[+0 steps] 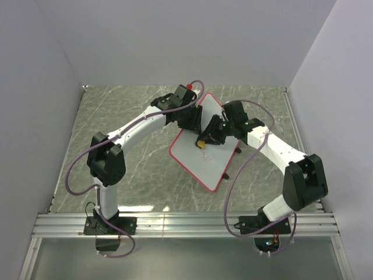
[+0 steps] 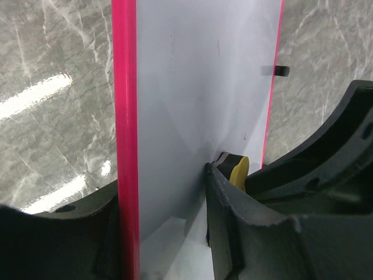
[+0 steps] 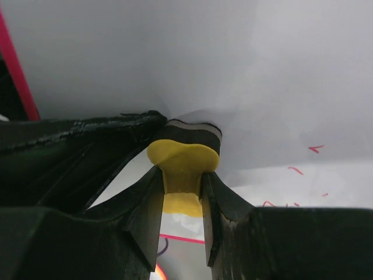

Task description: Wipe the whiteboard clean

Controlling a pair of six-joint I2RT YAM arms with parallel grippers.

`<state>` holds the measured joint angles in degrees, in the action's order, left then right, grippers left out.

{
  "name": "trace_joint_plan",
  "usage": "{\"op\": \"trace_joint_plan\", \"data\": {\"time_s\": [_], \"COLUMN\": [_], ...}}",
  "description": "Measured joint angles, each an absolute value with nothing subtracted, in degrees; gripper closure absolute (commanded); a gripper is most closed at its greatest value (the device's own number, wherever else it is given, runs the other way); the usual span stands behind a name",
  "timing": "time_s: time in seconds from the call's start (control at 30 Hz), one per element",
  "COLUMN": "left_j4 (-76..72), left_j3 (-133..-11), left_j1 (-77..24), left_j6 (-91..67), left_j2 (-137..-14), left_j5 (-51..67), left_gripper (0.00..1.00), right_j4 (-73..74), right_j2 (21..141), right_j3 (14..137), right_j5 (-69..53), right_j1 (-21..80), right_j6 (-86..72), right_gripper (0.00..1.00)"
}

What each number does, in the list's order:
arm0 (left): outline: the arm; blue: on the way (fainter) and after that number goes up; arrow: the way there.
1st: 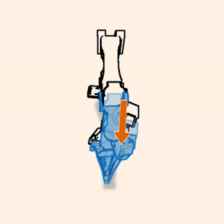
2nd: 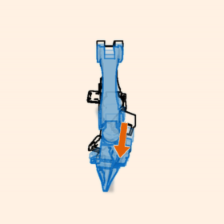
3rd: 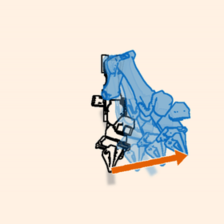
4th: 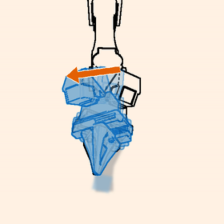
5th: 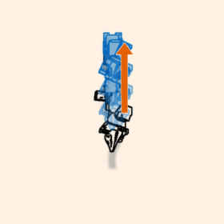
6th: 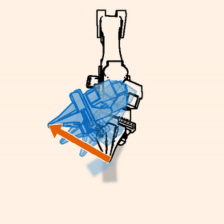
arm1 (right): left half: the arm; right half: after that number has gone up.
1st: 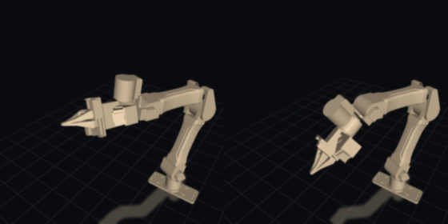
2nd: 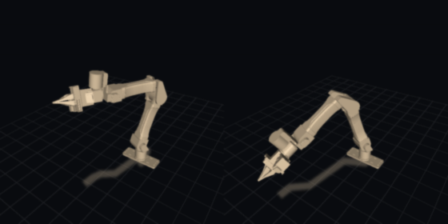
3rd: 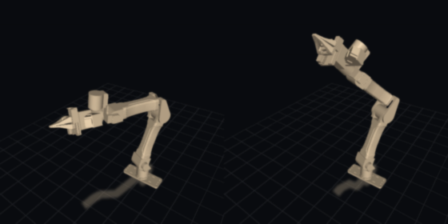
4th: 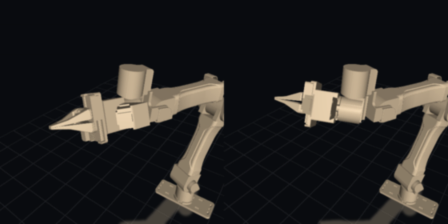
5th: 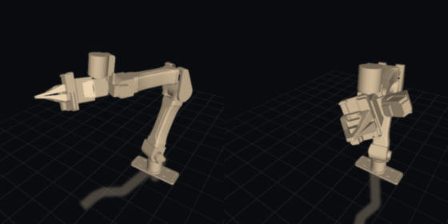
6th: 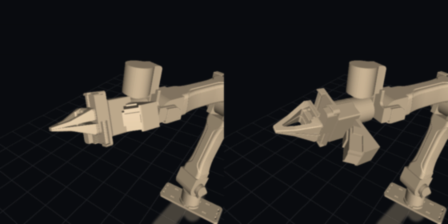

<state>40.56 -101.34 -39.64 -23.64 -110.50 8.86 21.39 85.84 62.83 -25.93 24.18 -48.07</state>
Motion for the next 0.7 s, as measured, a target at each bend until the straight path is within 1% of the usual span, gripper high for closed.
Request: {"op": "trace_joint_plan", "data": {"time_s": [0.17, 0.37, 0.53, 0.7], "left_j4": [40.73, 40.82, 41.23, 41.76], "left_j3": [-101.38, -101.38, -101.38, -101.95], "left_j1": [-39.35, -39.35, -39.38, -39.4], "left_j6": [-23.68, -23.68, -23.57, -23.29], "left_j2": [-110.52, -110.52, -110.54, -110.87], "left_j5": [8.78, 8.82, 9.19, 9.19], "left_gripper": [1.0, 1.0, 1.0, 1.0], "right_j4": [27.68, 27.7, 19.97, 15.62], "right_j2": [89.14, 88.44, 82.96, 77.62], "right_j3": [67.83, 67.11, 58.15, 48.6], "right_j5": [-25.85, -24.47, -22.17, -20.97], "right_j1": [24.51, 24.88, 25.43, 25.8], "right_j6": [-48.14, -47.62, -45.28, -43.99], "right_gripper": [1.0, 1.0, 1.0, 1.0]}}
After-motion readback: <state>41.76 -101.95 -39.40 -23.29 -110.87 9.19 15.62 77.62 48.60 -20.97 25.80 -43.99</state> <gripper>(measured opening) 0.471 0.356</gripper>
